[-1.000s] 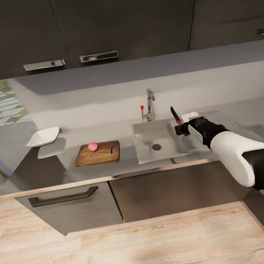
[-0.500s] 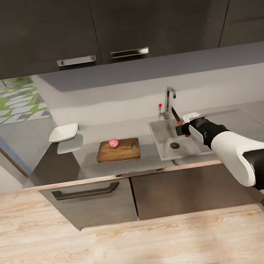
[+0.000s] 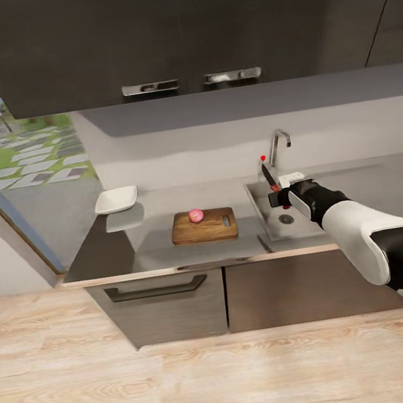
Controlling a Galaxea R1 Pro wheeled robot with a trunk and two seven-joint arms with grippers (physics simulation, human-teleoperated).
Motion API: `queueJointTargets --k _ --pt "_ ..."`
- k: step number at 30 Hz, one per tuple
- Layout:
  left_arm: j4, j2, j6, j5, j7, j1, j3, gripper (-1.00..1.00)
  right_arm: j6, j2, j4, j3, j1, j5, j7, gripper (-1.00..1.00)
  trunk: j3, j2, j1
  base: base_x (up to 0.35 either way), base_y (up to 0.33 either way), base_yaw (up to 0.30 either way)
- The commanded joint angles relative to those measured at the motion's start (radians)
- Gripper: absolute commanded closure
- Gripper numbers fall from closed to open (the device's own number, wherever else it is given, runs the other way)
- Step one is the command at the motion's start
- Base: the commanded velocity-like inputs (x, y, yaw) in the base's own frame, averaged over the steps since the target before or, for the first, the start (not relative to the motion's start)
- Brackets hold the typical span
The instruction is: In the kitchen, take the Vidalia onion out of the sink, dice it on the chopping board with the paring knife, put the diced onion into the bowl on the countertop, then place both the paring knife and the chopping board into the sink.
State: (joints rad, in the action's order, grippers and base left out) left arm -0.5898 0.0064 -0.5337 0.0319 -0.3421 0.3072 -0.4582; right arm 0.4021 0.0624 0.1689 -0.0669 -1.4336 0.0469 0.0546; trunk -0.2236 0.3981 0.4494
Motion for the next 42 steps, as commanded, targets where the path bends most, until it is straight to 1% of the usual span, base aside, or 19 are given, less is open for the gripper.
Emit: queueJointTargets --k 1,11,14,16,18,19,20,21,23,24,25,26,27,28,29,32,35,39,42 --pt "-0.001 0.001 -0.002 0.003 -0.006 0.0 -0.005 -1.0 0.006 0.001 0.001 -0.007 -0.001 0.005 0.005 1.0 -0.002 0.002 0.001 0.0 0.258 0.0" --pt "-0.001 0.001 -0.002 0.003 -0.006 0.0 -0.005 -1.0 0.006 -0.001 0.0 -0.008 -0.001 0.004 0.006 1.0 -0.002 0.002 0.001 0.0 0.049 0.0" --pt "-0.001 0.001 -0.002 0.003 -0.006 0.0 -0.005 -1.0 0.005 -0.003 0.0 -0.008 -0.001 0.004 0.005 1.0 -0.002 0.002 0.001 0.0 0.171 0.0" --pt "-0.001 0.001 -0.002 0.003 -0.006 0.0 -0.005 -1.0 0.005 -0.005 0.0 -0.008 -0.001 0.015 0.005 1.0 -0.002 0.002 0.001 0.0 0.246 0.0" --pt "-0.001 0.001 -0.002 0.003 -0.006 0.0 -0.005 -1.0 0.005 -0.011 0.0 -0.01 -0.001 0.044 0.0 1.0 -0.002 0.002 0.001 0.0 0.194 0.0" --pt "-0.001 0.001 -0.002 0.003 -0.006 0.0 -0.005 -1.0 0.004 -0.021 0.0 -0.011 -0.001 0.076 -0.008 1.0 -0.002 0.002 0.001 0.0 0.113 0.0" --pt "-0.001 0.001 -0.002 0.003 -0.006 0.0 -0.005 -1.0 0.003 -0.048 0.0 -0.011 -0.001 0.139 -0.035 1.0 -0.002 0.002 0.001 0.0 0.058 0.0" --pt "-0.001 0.001 -0.002 0.003 -0.006 0.0 -0.005 -1.0 0.003 -0.06 0.0 -0.011 -0.001 0.162 -0.048 1.0 -0.002 0.002 0.001 0.0 0.046 0.0" --pt "0.0 0.0 -0.002 0.003 -0.006 0.0 -0.005 -1.0 0.002 -0.11 0.0 -0.011 -0.001 0.245 -0.118 1.0 -0.002 0.002 0.001 0.0 0.024 0.0" --pt "0.0 0.001 -0.002 0.003 -0.006 0.0 -0.005 -1.0 0.002 -0.123 -0.001 -0.011 -0.001 0.262 -0.139 1.0 -0.002 0.002 0.001 0.0 0.015 0.0" --pt "0.0 0.001 -0.002 0.003 -0.006 0.0 -0.005 -1.0 0.002 -0.16 -0.005 -0.011 -0.001 0.296 -0.208 1.0 -0.002 0.002 0.001 0.0 0.008 0.0" --pt "0.0 0.001 -0.002 0.003 -0.006 0.0 -0.005 -1.0 0.002 -0.171 -0.006 -0.011 -0.001 0.303 -0.233 1.0 -0.002 0.002 0.001 0.0 0.006 0.0" --pt "0.001 0.001 -0.002 0.003 -0.006 0.0 -0.005 -1.0 0.002 -0.191 -0.011 -0.011 -0.001 0.314 -0.283 1.0 -0.002 0.002 0.001 0.0 0.004 0.0" --pt "0.002 0.0 -0.002 0.003 -0.006 0.0 -0.005 -1.0 0.001 -0.199 -0.012 -0.011 -0.001 0.317 -0.307 1.0 -0.002 0.002 0.001 0.0 0.003 0.0" --pt "0.005 0.0 -0.002 0.003 -0.006 0.0 -0.005 -1.0 0.001 -0.212 -0.017 -0.011 -0.001 0.323 -0.351 1.0 -0.002 0.002 0.001 0.0 0.002 0.0" --pt "0.009 0.0 -0.002 0.002 -0.006 0.0 -0.005 -1.0 0.0 -0.236 -0.031 -0.011 -0.001 0.329 -0.418 1.0 -0.002 0.002 0.001 0.0 0.001 0.0" --pt "0.011 0.0 -0.002 0.002 -0.006 0.0 -0.005 -1.0 0.0 -0.237 -0.06 -0.012 -0.001 0.331 -0.446 1.0 -0.002 0.002 0.001 0.0 0.0 0.0" --pt "0.012 0.0 -0.002 0.003 -0.006 0.0 -0.005 -1.0 -0.013 -0.237 -0.086 -0.013 0.0 0.333 -0.456 1.0 -0.002 0.002 0.001 0.0 0.0 0.0" --pt "0.013 0.0 -0.002 0.003 -0.006 0.0 -0.005 -1.0 -0.019 -0.237 -0.093 -0.013 0.016 0.337 -0.473 1.0 -0.002 0.002 0.001 0.0 0.0 0.0"
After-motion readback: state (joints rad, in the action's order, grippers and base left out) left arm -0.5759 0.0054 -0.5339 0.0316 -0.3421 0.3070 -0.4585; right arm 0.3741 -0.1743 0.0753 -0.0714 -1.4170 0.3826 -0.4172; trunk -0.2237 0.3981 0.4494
